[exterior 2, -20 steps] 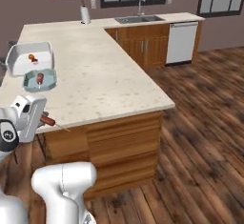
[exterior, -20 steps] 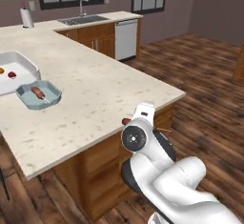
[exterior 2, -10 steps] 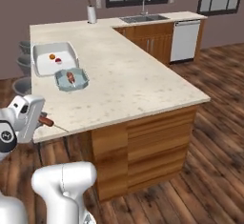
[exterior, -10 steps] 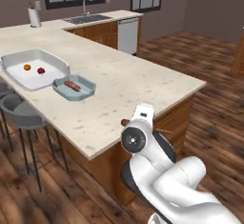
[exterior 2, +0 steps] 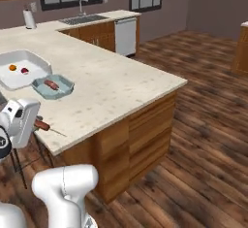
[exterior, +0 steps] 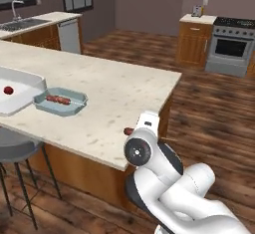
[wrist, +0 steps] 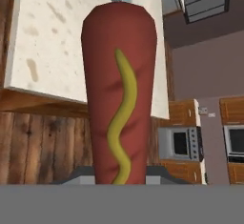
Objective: Place the cold items (tomato and tangerine) from the fridge in one tupperware on the dining counter. Place the warm items (hot dog and kebab skewer) in the stove area in another tupperware.
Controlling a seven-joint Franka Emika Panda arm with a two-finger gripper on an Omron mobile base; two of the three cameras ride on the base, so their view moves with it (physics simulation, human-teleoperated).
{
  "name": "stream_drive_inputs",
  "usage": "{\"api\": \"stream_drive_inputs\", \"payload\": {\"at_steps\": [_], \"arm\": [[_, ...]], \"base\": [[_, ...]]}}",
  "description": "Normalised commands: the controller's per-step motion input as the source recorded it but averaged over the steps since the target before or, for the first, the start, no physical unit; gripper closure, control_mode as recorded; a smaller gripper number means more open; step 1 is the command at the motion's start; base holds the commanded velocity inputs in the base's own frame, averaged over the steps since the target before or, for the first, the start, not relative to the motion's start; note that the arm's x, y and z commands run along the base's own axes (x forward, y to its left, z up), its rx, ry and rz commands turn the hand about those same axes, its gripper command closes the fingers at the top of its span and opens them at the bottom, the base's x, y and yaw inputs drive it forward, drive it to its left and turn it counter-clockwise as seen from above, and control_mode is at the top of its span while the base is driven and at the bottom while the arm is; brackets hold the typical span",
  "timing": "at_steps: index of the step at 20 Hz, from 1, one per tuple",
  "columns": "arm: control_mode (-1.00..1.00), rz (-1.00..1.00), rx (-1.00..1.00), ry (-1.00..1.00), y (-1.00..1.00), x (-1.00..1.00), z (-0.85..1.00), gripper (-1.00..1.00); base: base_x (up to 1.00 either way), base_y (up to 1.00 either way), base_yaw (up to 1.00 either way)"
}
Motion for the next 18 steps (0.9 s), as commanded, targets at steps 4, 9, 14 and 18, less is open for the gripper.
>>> {"api": "stream_drive_inputs", "payload": {"at_steps": [4, 9, 14, 18], "arm": [[1.00, 0.00, 0.00, 0.00, 0.00, 0.00, 0.00, 1.00], [1.00, 0.00, 0.00, 0.00, 0.00, 0.00, 0.00, 1.00], [1.00, 0.00, 0.00, 0.00, 0.00, 0.00, 0.00, 1.00], [1.00, 0.00, 0.00, 0.00, 0.00, 0.00, 0.00, 1.00]], "base": [[0.00, 1.00, -0.73], [-0.02, 1.00, -0.58], [-0.07, 1.00, -0.43], [0.00, 1.00, -0.37]]}}
